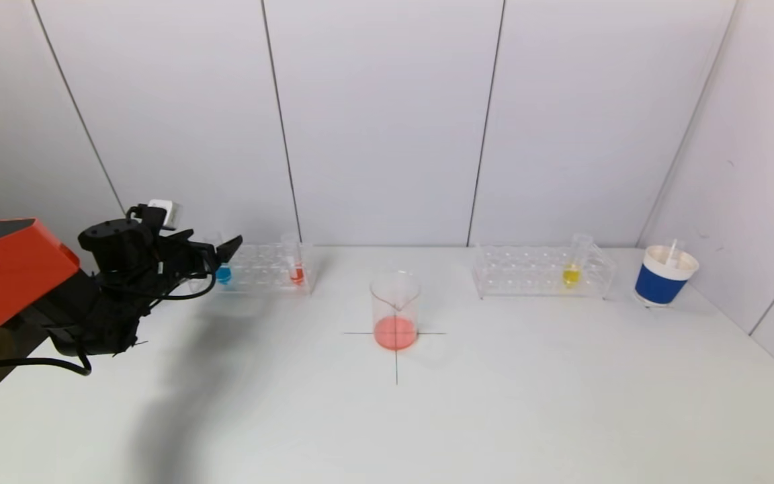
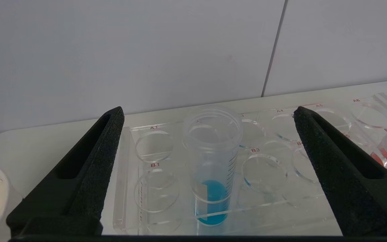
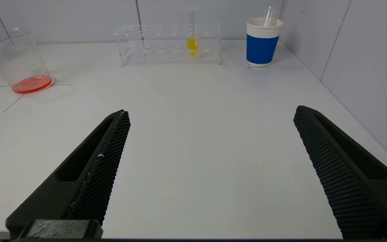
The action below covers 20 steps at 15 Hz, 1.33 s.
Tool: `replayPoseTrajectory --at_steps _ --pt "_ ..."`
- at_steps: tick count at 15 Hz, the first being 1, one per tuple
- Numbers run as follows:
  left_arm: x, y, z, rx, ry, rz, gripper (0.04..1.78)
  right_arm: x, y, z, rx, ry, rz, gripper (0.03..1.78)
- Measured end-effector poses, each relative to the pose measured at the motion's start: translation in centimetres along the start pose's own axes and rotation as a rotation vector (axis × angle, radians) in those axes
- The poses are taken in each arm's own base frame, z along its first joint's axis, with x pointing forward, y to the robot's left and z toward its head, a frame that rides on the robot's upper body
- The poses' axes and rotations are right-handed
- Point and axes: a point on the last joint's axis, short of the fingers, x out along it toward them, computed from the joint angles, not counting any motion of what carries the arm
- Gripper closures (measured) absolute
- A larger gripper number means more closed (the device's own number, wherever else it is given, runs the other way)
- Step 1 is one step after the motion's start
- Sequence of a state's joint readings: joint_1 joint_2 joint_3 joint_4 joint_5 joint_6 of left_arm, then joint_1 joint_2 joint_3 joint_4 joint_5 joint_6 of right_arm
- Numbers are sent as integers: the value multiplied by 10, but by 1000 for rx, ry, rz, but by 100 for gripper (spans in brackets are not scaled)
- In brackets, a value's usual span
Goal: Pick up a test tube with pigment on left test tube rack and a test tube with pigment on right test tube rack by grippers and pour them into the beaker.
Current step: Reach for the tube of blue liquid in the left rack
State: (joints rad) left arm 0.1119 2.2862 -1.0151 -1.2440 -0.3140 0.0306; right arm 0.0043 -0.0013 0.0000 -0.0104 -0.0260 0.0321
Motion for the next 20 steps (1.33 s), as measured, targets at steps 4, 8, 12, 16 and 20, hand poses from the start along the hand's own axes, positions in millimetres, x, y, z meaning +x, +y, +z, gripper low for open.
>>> replayPoseTrajectory --at_steps 4,8,12,16,20 --pt "1 0 -1 -1 0 1 6 0 0 0 0 0 0 4" --pt "1 -1 -1 0 2 9 6 0 0 0 0 0 0 4" --pt "1 -1 -1 0 2 8 6 0 0 0 0 0 0 4" --pt "2 -1 -4 -2 8 7 7 0 0 0 0 0 0 4" --pt "2 -2 -5 -3 10 5 39 0 0 0 0 0 0 4"
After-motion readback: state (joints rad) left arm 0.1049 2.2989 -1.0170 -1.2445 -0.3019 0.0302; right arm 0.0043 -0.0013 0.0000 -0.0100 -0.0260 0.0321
